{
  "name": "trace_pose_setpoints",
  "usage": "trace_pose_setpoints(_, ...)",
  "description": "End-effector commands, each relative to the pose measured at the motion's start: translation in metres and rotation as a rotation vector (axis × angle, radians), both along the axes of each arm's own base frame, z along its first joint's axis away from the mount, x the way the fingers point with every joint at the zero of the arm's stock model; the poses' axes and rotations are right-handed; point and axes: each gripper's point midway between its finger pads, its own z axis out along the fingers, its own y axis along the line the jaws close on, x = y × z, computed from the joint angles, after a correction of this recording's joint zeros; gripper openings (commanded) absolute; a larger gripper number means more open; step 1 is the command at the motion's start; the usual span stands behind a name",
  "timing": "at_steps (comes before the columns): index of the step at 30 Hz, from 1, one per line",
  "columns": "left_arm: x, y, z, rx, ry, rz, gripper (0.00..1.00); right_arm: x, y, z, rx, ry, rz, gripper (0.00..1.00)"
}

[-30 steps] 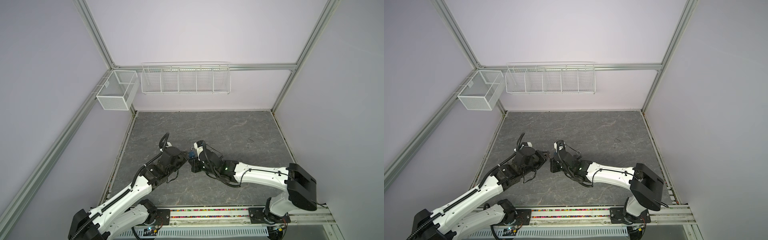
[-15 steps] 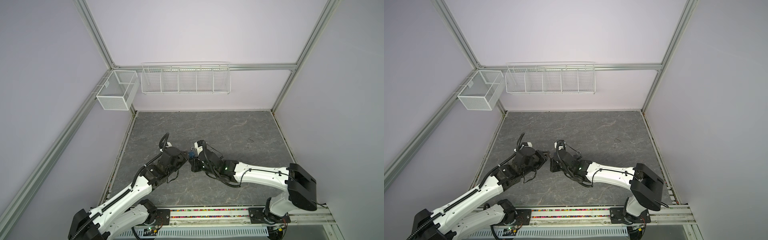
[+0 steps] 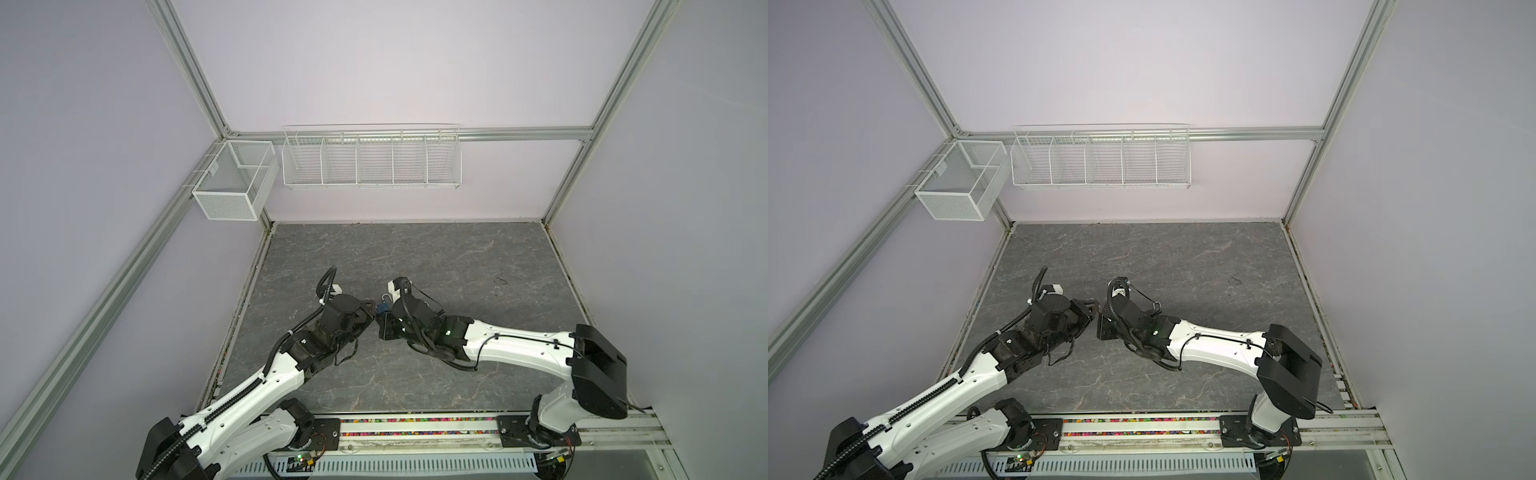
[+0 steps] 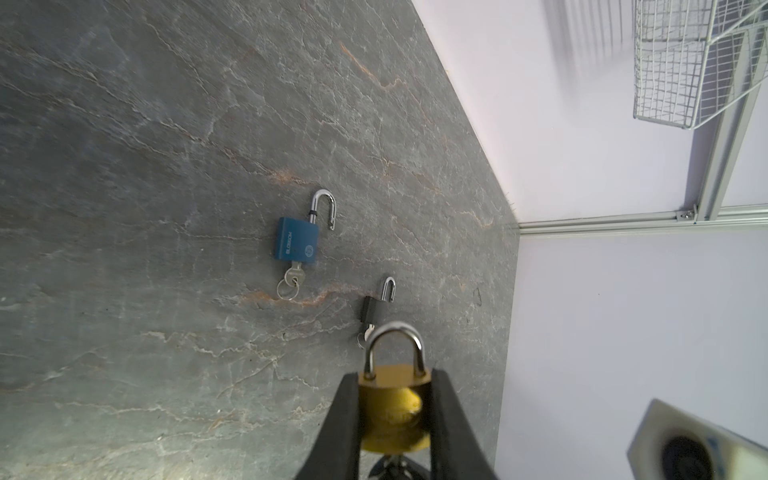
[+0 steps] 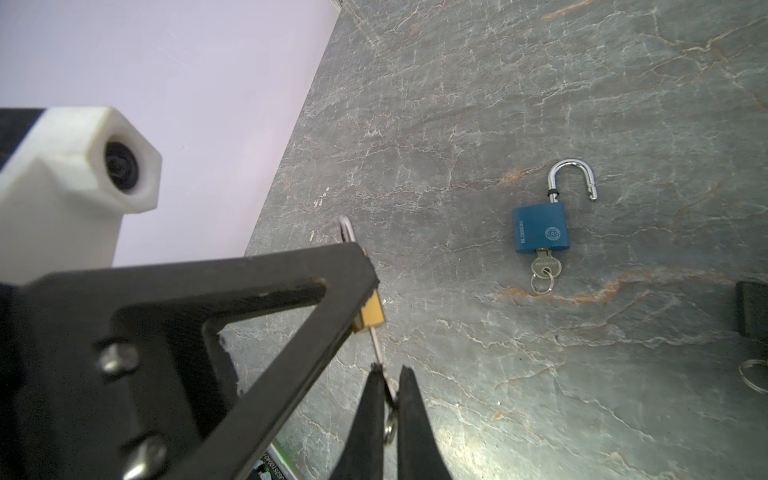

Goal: Unlock with the key

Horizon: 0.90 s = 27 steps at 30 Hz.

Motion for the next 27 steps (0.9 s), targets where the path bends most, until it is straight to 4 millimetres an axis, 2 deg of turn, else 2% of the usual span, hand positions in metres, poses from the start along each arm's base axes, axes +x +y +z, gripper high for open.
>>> trace_pose_setpoints(1,-0.004,-0.009,0.003,-0.056,0.005,-0.024,0.00,0.002,0.014,0.010,0.053,0.009,0.011,0.07)
trace_pose_setpoints(3,-0.005,-0.011,0.004,-0.051,0.009,-0.043,0.00,0.001,0.017,0.014,0.074,0.002,0.026,0.06)
trace_pose_setpoints(11,-0.012,-0.018,0.001,0.012,0.020,-0.137,0.00,0.006,0.015,0.052,0.249,-0.007,0.084,0.07)
trace_pose_setpoints(15,-0.016,-0.020,0.000,0.034,0.027,-0.167,0.00,0.015,-0.001,0.052,0.149,-0.044,0.026,0.07)
trace_pose_setpoints(19,-0.022,-0.034,0.013,-0.023,0.004,-0.193,0.00,0.017,-0.001,0.054,0.178,-0.042,0.019,0.07)
trace_pose_setpoints(22,-0.026,-0.043,0.023,-0.070,-0.012,-0.217,0.00,0.014,0.005,0.069,0.266,-0.025,0.048,0.06)
trace_pose_setpoints(27,-0.031,-0.039,0.023,-0.042,-0.010,-0.237,0.00,0.013,0.003,0.104,0.457,-0.005,0.095,0.07)
